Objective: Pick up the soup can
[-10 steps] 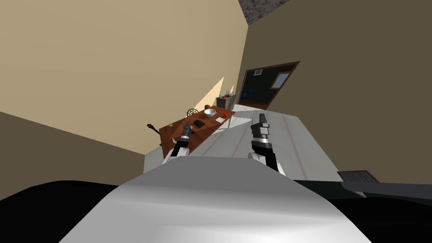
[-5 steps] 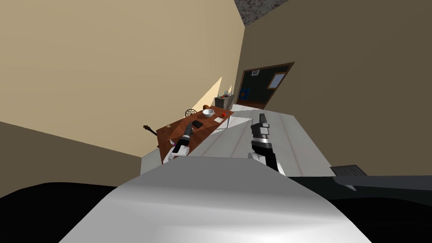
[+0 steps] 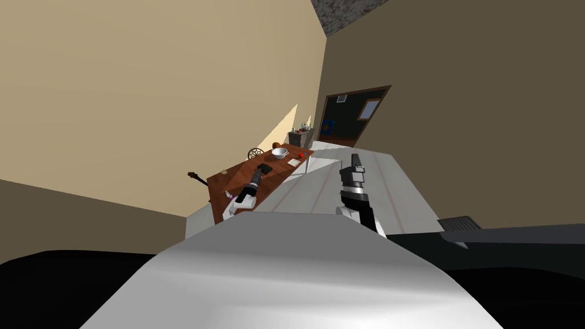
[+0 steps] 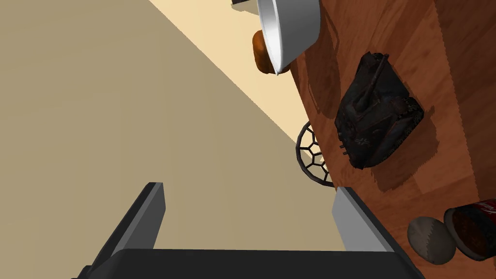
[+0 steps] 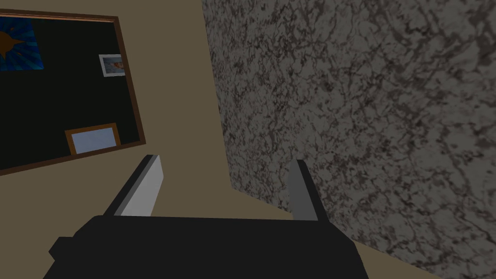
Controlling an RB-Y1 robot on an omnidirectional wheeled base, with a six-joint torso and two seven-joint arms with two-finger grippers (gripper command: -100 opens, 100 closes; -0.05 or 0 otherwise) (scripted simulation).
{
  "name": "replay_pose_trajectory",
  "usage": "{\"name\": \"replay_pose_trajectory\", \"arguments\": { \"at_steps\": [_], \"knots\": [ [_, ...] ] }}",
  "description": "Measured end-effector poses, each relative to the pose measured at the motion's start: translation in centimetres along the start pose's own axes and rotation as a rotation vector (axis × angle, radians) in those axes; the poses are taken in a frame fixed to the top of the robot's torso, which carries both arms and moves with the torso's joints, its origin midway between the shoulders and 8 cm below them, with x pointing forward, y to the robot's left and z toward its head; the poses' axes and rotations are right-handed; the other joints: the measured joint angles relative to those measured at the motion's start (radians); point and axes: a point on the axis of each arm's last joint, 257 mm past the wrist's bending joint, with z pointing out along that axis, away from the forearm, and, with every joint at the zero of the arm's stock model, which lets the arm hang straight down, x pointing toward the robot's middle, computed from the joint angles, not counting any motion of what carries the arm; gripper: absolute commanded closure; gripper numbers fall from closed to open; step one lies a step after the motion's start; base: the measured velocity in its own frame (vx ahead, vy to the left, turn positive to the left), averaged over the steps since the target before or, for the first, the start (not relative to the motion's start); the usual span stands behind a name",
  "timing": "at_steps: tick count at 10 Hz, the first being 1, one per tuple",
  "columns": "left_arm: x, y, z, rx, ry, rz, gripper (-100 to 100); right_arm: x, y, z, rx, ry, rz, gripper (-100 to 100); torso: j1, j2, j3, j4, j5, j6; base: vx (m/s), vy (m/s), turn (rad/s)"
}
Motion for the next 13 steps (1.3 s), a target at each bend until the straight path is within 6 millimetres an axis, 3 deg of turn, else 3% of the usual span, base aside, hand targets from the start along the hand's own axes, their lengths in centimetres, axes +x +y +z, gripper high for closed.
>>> {"name": "replay_pose_trajectory", "arguments": {
  "at_steps": [3, 10, 13],
  "knots": [
    [-0.8, 3.1, 1.4, -0.105, 0.013, 0.039, -100, 0.0, 0.0, 0.0, 0.000, 0.000, 0.000, 0, 0.000, 0.000, 0.000, 0.000, 0.000, 0.001, 0.002, -0.014, -0.071],
    [-1.8, 10.0, 2.0, -0.332, 0.043, 0.103, -100, 0.0, 0.0, 0.0, 0.000, 0.000, 0.000, 0, 0.001, 0.000, 0.000, 0.000, 0.000, 0.000, 0.002, -0.003, -0.058],
    [-3.4, 13.1, 2.2, -0.447, 0.058, 0.142, -100, 0.0, 0.0, 0.0, 0.000, 0.000, 0.000, 0, 0.001, 0.000, 0.000, 0.000, 0.000, 0.000, 0.006, 0.009, -0.072]
  ]
}}
